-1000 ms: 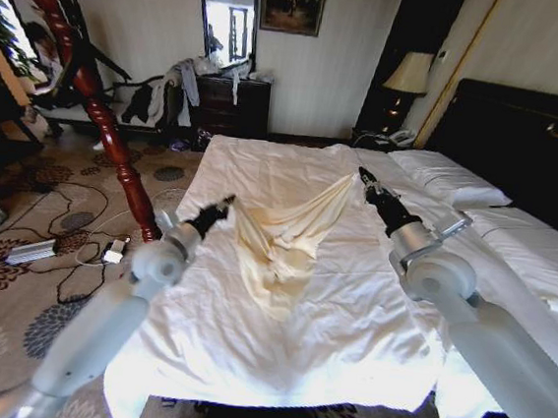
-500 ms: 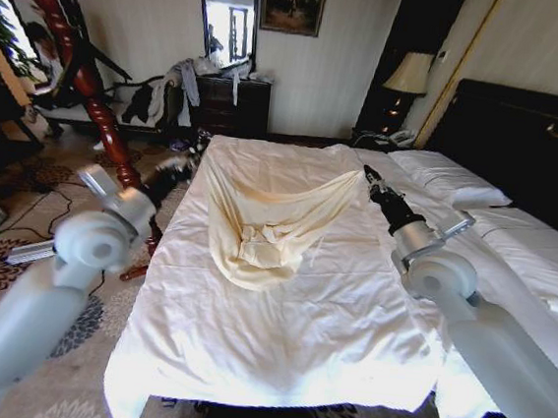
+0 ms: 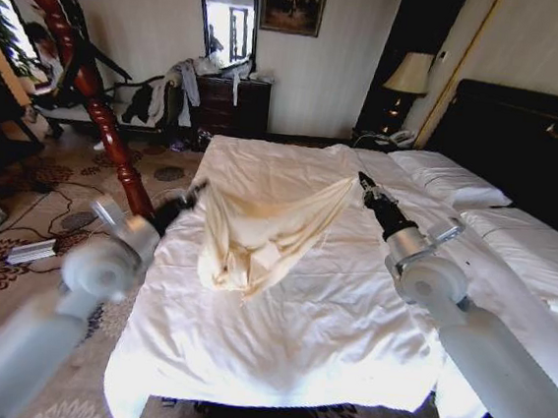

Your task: Pick up the clothes from the bed and hang them on the clothes hanger.

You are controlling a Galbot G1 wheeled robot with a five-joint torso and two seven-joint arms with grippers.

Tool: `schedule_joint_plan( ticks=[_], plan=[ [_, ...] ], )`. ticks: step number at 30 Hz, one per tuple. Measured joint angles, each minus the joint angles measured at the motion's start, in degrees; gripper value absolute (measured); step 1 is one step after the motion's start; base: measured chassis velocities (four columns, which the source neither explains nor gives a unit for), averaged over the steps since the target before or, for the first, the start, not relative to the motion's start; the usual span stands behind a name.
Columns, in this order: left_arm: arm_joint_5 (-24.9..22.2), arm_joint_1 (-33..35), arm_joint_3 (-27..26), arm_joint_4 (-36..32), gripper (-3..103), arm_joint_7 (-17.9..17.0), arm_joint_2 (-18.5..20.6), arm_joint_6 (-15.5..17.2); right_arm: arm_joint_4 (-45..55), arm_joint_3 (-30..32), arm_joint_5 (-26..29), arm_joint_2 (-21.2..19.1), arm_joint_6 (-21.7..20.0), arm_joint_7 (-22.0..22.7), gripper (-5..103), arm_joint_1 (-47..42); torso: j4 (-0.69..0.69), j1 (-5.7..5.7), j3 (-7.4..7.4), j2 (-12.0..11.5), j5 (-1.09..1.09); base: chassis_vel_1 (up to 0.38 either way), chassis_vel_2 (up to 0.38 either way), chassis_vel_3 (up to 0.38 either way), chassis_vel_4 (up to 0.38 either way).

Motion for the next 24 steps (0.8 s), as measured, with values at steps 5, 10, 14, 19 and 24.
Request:
schedule_joint_plan(
  ticks=[5, 10, 14, 19, 24],
  plan=[
    [5.1, 1.0, 2.0, 4.4, 0, -5.5, -1.6, 6.1, 0.2, -0.5, -0.5, 0.1, 0.0, 0.0, 0, -0.9, 0.00, 0.00, 0.00, 0.0, 0.00, 0.000, 0.000, 0.000, 0.000],
    [5.9, 3.7, 2.7, 6.0, 0, -8.6, -1.3, 12.5, 0.4, -2.6, -1.3, 0.6, 0.2, -0.6, 0, -1.2, 0.03, 0.00, 0.00, 0.0, 0.00, 0.000, 0.000, 0.000, 0.000],
    [3.7, 5.2, 2.4, 6.1, -1, -11.3, -2.2, 15.2, 0.2, -4.2, -2.3, 1.5, 0.4, -1.1, 0, -0.9, 0.00, 0.00, 0.00, 0.0, -0.01, 0.000, 0.000, 0.000, 0.000],
    [4.8, 7.2, 1.5, 5.1, 20, -13.5, -1.5, 18.3, -0.7, -5.3, -2.9, 2.5, 0.5, -1.5, 0, -0.2, 0.01, 0.00, 0.00, 0.0, -0.02, 0.000, 0.000, 0.000, 0.000],
    [9.0, 11.3, -0.3, 0.5, 36, -14.3, 3.5, 20.1, -1.1, -5.3, -3.3, 2.9, 0.6, -1.8, 0, -0.1, 0.01, 0.00, 0.00, 0.0, 0.00, 0.000, 0.000, 0.000, 0.000]
  ],
)
